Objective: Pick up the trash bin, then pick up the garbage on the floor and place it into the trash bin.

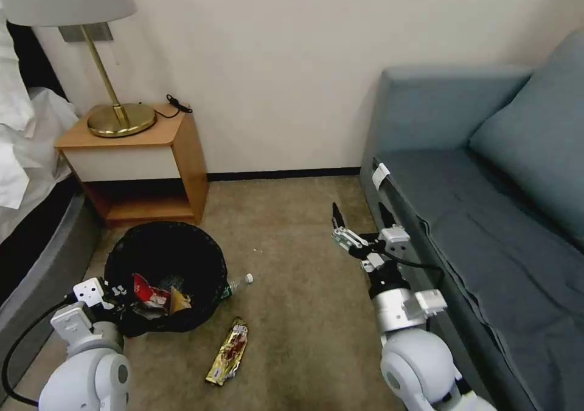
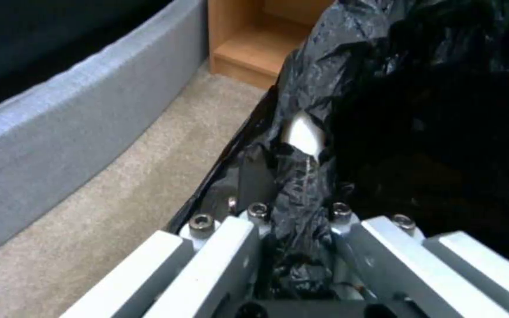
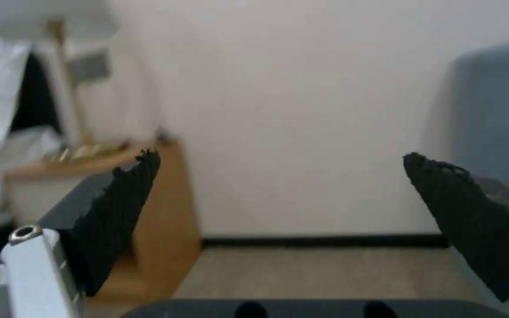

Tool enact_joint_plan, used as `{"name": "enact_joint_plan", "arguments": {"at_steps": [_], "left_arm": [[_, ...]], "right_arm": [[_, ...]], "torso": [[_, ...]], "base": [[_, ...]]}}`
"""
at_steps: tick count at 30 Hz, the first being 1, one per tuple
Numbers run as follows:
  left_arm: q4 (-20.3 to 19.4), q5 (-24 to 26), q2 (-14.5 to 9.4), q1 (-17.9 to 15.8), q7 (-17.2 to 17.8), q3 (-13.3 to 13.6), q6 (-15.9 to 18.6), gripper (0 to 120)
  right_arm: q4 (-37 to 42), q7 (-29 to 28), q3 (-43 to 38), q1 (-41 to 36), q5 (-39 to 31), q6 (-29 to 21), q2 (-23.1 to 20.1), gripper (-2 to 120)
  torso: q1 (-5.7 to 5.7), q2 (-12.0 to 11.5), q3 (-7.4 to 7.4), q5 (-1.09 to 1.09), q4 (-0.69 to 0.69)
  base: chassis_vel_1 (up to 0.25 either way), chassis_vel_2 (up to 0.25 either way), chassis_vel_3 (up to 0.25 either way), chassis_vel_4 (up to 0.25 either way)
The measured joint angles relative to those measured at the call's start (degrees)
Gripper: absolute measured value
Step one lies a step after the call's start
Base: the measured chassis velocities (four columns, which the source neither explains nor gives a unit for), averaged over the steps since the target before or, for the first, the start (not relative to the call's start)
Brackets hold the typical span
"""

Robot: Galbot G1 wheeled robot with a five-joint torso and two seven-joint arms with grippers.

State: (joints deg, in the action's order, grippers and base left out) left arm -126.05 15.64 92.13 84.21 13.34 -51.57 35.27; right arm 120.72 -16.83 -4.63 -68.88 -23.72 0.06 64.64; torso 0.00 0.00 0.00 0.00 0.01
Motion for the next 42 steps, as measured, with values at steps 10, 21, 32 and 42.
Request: {"name": "enact_joint_plan", "arguments": {"at_steps": [10, 21, 32, 42], "left_arm": [[-0.36, -0.12, 0.0, 0.68, -0.1, -0.16, -0.22, 2], [0.12, -0.59, 0.01, 1.08, -0.22, -0.55, -1.0, 2], [1.66, -1.38, 0.01, 0.63, -0.42, -0.17, -1.58, 2], [2.13, -1.35, 0.01, 0.88, -0.49, -0.51, -2.27, 2]], "right_arm": [[-15.64, -6.62, 23.05, 26.73, -17.02, -18.69, -5.5, 100], [-41.6, 4.19, 53.87, 47.55, -17.52, -15.55, 3.52, 100], [-63.7, 18.82, 69.1, 51.91, -5.72, -0.43, 12.99, 100], [-76.84, 29.01, 70.85, 50.49, 5.02, 9.95, 18.61, 100]], "torso": [[0.0, 0.0, 0.01, 0.0, 0.0], [0.0, 0.0, 0.01, 0.0, 0.0], [0.0, 0.0, 0.0, -0.02, -0.01], [0.0, 0.0, 0.0, 0.0, 0.0]], "base": [[0.024, -0.021, -0.028, 0.009], [0.0, 0.0, 0.0, 0.0], [0.0, 0.0, 0.0, 0.0], [0.0, 0.0, 0.0, 0.0]]}}
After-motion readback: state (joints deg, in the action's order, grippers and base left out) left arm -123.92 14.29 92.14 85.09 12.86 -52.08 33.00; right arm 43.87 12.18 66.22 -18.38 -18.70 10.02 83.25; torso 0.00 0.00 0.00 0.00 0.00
